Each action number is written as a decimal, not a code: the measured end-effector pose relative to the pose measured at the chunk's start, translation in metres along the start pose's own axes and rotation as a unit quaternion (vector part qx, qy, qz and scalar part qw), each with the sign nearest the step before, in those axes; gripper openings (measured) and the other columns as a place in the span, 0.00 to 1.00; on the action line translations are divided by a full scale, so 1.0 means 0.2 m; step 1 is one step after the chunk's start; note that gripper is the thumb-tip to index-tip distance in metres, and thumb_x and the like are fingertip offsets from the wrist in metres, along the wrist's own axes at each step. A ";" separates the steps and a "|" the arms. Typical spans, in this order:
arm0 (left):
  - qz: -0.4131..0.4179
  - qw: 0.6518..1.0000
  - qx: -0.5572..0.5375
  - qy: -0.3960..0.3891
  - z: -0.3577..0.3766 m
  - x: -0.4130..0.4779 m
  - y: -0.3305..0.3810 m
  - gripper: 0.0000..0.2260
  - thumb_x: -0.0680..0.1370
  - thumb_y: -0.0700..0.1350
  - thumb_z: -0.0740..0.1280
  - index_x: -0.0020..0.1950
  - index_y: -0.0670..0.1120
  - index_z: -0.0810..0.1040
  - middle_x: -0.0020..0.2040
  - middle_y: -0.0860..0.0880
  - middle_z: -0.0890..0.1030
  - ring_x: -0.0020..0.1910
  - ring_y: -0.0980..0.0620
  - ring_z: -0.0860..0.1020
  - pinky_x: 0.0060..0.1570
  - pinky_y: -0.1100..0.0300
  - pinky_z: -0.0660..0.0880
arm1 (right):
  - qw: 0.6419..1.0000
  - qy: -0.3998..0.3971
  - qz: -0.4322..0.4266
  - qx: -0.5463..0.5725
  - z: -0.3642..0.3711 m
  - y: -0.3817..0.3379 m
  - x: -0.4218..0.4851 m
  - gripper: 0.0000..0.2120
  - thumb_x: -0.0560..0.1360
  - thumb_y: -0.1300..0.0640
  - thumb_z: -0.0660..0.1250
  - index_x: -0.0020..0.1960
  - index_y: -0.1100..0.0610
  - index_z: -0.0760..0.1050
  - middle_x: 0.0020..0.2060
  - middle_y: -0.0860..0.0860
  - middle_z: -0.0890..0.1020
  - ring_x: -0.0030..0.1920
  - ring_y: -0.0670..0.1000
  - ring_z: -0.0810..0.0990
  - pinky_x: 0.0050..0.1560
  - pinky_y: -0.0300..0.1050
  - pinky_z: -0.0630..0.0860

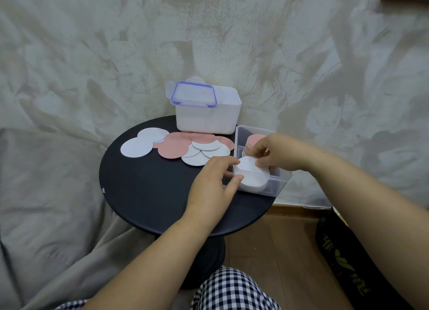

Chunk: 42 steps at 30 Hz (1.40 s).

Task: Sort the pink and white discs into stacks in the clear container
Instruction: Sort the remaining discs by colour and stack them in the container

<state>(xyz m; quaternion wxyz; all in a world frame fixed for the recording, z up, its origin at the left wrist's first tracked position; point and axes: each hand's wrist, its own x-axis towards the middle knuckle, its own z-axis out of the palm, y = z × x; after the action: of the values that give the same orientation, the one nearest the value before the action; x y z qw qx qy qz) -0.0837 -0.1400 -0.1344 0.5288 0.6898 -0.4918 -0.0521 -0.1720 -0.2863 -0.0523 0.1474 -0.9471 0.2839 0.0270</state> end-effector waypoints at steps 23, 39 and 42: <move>-0.034 0.998 -0.046 0.034 -0.10 0.00 -0.03 0.12 0.75 0.40 0.67 0.55 0.54 0.75 0.52 0.59 0.76 0.48 0.66 0.76 0.43 0.74 0.72 | 0.996 0.076 -0.023 0.050 -0.04 -0.03 -0.05 0.08 0.73 0.54 0.69 0.51 0.52 0.80 0.47 0.47 0.82 0.46 0.45 0.79 0.47 0.37 0.72; -0.157 0.921 0.349 -0.069 -0.65 0.13 -0.43 0.23 0.80 0.52 0.57 0.74 0.47 0.60 0.76 0.48 0.57 0.75 0.50 0.53 0.73 0.54 0.51 | 0.994 0.069 -0.069 0.056 0.30 -0.55 0.27 0.27 0.76 0.48 0.62 0.72 0.53 0.60 0.71 0.52 0.64 0.71 0.53 0.59 0.68 0.44 0.56; -0.134 0.922 0.357 -0.061 -0.65 0.12 -0.42 0.20 0.80 0.52 0.56 0.72 0.49 0.64 0.73 0.51 0.64 0.72 0.52 0.61 0.72 0.56 0.53 | 0.997 0.075 0.003 -0.021 0.39 -0.52 0.34 0.31 0.77 0.43 0.58 0.74 0.56 0.56 0.73 0.57 0.58 0.73 0.59 0.53 0.73 0.53 0.49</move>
<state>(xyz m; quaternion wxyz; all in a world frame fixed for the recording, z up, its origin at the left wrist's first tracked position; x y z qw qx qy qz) 0.0574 -0.0740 -0.1322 0.2044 0.8879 -0.4119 0.0142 -0.0562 -0.2158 -0.1080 0.1056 -0.9484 0.2965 -0.0379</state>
